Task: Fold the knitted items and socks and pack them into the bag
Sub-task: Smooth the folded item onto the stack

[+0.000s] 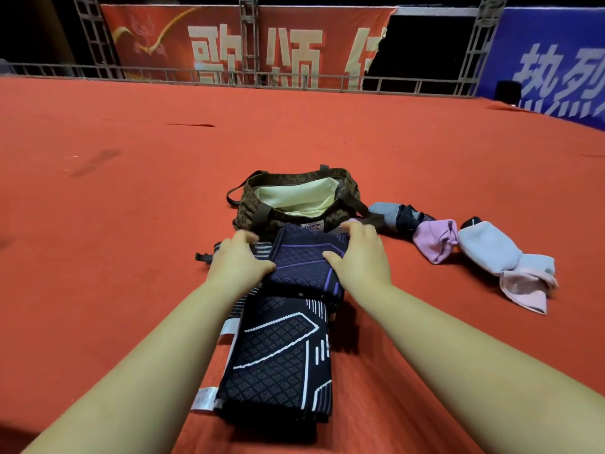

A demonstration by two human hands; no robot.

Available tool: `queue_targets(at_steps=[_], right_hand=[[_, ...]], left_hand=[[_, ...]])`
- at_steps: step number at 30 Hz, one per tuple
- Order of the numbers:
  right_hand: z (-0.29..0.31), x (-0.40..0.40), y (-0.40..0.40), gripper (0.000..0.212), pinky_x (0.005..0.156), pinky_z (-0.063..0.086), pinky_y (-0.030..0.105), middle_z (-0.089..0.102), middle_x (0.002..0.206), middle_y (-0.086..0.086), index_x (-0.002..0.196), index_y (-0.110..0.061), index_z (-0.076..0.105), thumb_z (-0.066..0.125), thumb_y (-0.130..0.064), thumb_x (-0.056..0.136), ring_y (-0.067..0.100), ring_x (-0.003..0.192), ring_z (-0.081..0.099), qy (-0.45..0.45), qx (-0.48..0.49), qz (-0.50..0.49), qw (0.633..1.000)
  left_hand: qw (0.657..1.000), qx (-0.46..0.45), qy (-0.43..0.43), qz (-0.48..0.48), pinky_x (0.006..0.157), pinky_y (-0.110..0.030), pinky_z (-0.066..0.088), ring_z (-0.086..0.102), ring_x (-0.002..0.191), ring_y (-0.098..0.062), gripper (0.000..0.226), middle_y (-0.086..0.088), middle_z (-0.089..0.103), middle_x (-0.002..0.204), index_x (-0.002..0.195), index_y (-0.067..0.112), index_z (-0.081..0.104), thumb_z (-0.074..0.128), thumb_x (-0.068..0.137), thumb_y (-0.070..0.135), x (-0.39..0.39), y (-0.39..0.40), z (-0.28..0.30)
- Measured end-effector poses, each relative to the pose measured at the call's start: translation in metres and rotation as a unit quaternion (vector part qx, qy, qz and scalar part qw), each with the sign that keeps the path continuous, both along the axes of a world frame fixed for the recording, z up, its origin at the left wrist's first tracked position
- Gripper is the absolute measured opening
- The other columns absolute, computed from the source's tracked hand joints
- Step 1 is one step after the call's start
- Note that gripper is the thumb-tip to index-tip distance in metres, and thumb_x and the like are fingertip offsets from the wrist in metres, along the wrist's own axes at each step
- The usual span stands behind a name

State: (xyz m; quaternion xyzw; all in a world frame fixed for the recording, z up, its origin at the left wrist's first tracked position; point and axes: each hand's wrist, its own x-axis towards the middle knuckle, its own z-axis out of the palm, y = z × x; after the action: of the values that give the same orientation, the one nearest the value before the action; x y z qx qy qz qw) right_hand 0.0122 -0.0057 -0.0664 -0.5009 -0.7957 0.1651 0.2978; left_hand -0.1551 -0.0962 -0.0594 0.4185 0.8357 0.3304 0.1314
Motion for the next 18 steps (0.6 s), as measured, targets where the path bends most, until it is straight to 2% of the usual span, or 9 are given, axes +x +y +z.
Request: queue_targets(at_steps=[2,4,7,10,12,14,16,18], right_hand=[[0.002,0.002,-0.002,0.046,0.097,0.03,0.034,0.047,0.127,0.0,0.128,-0.022,0.05,0.064,-0.031,0.086,0.024,0.119,0.04,-0.071,0.105,0.024,0.992],[0.007,0.003,-0.004,0.037,0.095,0.031,0.034,0.054,0.125,-0.004,0.125,-0.024,0.057,0.059,-0.035,0.089,0.023,0.118,0.043,-0.104,0.141,0.067,0.982],[0.006,0.005,-0.005,0.045,0.102,0.035,0.036,0.057,0.131,-0.001,0.127,-0.021,0.058,0.048,-0.048,0.093,0.022,0.124,0.044,-0.134,0.073,0.129,0.98],[0.002,0.009,-0.009,0.066,0.116,0.018,0.036,0.023,0.156,0.0,0.147,-0.018,0.031,0.038,-0.057,0.093,0.017,0.144,0.017,-0.193,-0.033,0.181,0.964],[0.0,0.011,-0.01,0.072,0.119,0.01,0.037,0.007,0.159,-0.001,0.151,-0.019,0.017,0.036,-0.058,0.094,0.014,0.146,0.003,-0.223,-0.065,0.199,0.952],[0.001,0.01,-0.009,0.073,0.119,0.008,0.037,0.002,0.16,-0.002,0.151,-0.021,0.012,0.035,-0.058,0.094,0.013,0.146,-0.002,-0.228,-0.085,0.202,0.949],[0.006,0.009,-0.009,0.073,0.119,0.008,0.037,0.002,0.16,-0.001,0.151,-0.02,0.013,0.036,-0.058,0.093,0.014,0.146,-0.001,-0.223,-0.094,0.207,0.948],[0.016,0.012,-0.009,0.071,0.119,0.01,0.034,0.007,0.159,0.001,0.15,-0.021,0.02,0.041,-0.056,0.093,0.015,0.146,0.006,-0.18,-0.089,0.21,0.957]], left_hand=[[0.975,-0.01,0.209,-0.08,0.11,-0.037,0.027,0.029,0.135,-0.026,0.07,-0.003,0.033,0.148,0.141,0.028,0.036,0.068,0.079,0.023,-0.002,-0.003,0.006],[0.937,-0.028,0.303,-0.171,0.114,-0.037,0.018,0.01,0.144,-0.024,0.077,0.003,0.012,0.159,0.148,0.032,0.022,0.059,0.083,0.016,-0.003,-0.001,0.015],[0.906,-0.151,0.31,-0.244,0.116,-0.036,0.008,-0.004,0.147,-0.02,0.078,0.008,0.003,0.159,0.15,0.033,0.012,0.045,0.085,0.008,-0.006,0.006,0.021],[0.902,-0.252,0.242,-0.255,0.118,-0.039,-0.001,-0.004,0.147,-0.018,0.073,0.01,0.003,0.159,0.151,0.032,0.011,0.037,0.087,0.007,-0.01,0.011,0.02],[0.907,-0.264,0.206,-0.255,0.118,-0.039,-0.001,0.0,0.147,-0.018,0.073,0.01,0.004,0.159,0.151,0.032,0.011,0.035,0.088,0.006,-0.012,0.013,0.016],[0.908,-0.272,0.195,-0.251,0.119,-0.04,0.002,0.003,0.147,-0.018,0.075,0.011,0.005,0.159,0.151,0.033,0.011,0.037,0.087,0.004,-0.012,0.016,0.015],[0.911,-0.272,0.193,-0.242,0.119,-0.04,0.007,0.007,0.147,-0.02,0.074,0.01,0.009,0.159,0.15,0.032,0.014,0.038,0.087,0.004,-0.011,0.016,0.019],[0.916,-0.254,0.211,-0.227,0.117,-0.038,0.015,0.015,0.145,-0.021,0.069,0.005,0.021,0.157,0.148,0.033,0.023,0.038,0.087,0.005,-0.008,0.016,0.03]])
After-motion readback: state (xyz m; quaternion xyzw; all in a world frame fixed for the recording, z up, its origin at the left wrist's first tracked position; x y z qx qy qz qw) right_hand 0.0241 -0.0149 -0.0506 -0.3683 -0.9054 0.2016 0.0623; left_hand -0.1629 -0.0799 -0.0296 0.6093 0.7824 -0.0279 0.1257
